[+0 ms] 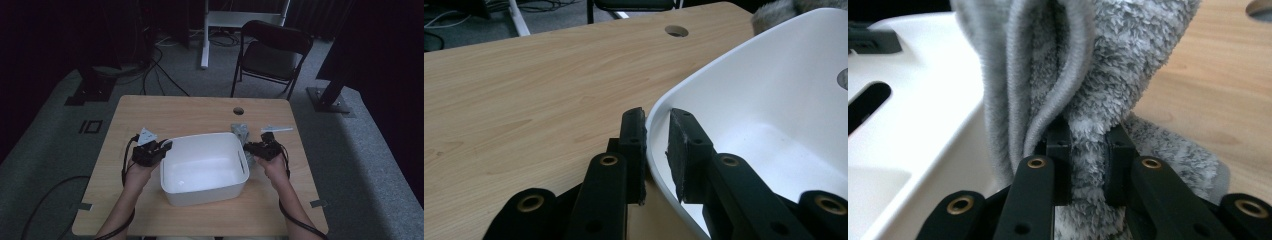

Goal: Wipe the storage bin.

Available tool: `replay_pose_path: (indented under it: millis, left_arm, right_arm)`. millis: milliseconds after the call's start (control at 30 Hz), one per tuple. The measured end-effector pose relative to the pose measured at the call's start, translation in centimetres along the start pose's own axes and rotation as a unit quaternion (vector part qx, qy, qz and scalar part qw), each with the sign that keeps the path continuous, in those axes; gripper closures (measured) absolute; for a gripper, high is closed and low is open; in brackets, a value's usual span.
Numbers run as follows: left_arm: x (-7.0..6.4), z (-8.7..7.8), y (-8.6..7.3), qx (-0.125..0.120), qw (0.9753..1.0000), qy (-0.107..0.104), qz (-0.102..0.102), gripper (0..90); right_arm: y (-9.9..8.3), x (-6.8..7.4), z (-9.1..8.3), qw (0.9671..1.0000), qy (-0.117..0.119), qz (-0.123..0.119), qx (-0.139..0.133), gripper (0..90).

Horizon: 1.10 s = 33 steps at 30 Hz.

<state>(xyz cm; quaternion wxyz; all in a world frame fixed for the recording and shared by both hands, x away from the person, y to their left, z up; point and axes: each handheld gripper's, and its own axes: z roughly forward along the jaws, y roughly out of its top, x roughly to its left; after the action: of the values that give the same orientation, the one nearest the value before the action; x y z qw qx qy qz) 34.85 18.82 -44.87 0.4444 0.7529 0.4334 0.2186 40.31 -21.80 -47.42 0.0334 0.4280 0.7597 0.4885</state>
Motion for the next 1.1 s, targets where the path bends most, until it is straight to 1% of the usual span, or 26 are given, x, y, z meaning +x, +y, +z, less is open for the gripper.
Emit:
replay_pose_path:
  millis: [67,267,367,433,533,633,700,733,800,933,1000,1100]
  left_arm:
    - [0.0,0.0,0.0,0.0,1.0,0.001,0.0,77.2]
    - [0.0,0.0,0.0,-0.001,1.0,0.001,-0.002,77.2]
    - [0.0,0.0,0.0,-0.002,1.0,0.001,-0.002,77.2]
    - [0.0,0.0,0.0,-0.002,1.0,0.001,-0.003,77.2]
    - [0.0,0.0,-0.1,-0.002,1.0,-0.001,-0.003,77.1]
    - [0.1,0.0,-0.1,-0.003,1.0,-0.003,-0.003,77.1]
    - [0.1,0.0,-0.1,-0.005,1.0,-0.004,-0.006,77.0]
    - [0.1,0.0,-0.2,-0.006,0.9999,-0.006,-0.009,76.9]
    - [0.2,-0.1,-0.3,-0.011,0.9998,-0.01,-0.014,76.6]
    - [0.1,-0.1,-0.2,-0.006,0.9999,-0.006,-0.006,76.9]
    - [0.2,-0.1,-0.2,-0.006,0.9999,-0.006,-0.006,76.9]
    - [0.2,-0.1,-0.2,-0.006,0.9999,-0.007,-0.008,76.9]
  right_arm:
    - [-0.3,-0.2,0.4,1.0,0.0,0.005,0.004,78.9]
    - [-1.3,-1.1,2.0,0.9992,-0.005,0.015,0.037,79.0]
    - [-1.7,-1.5,2.6,0.9986,-0.007,0.021,0.047,79.0]
    - [-1.8,-1.5,2.8,0.9985,-0.007,0.023,0.049,79.0]
    - [-2.3,-2.0,3.8,0.9972,-0.017,0.025,0.068,79.0]
    - [-2.8,-2.4,4.3,0.9966,-0.011,0.034,0.074,79.0]
    - [-3.0,-2.7,4.6,0.9961,-0.012,0.037,0.079,78.9]
    - [-3.1,-2.7,4.6,0.9961,-0.013,0.041,0.077,78.8]
    - [-3.0,-2.5,4.5,0.9963,-0.021,0.035,0.076,78.6]
    - [-2.8,-2.1,3.7,0.9969,-0.038,0.022,0.065,78.5]
    - [-2.7,-2.0,3.1,0.9973,-0.043,0.022,0.055,78.5]
    - [-2.2,-1.8,1.5,0.9981,-0.047,0.017,0.036,78.5]
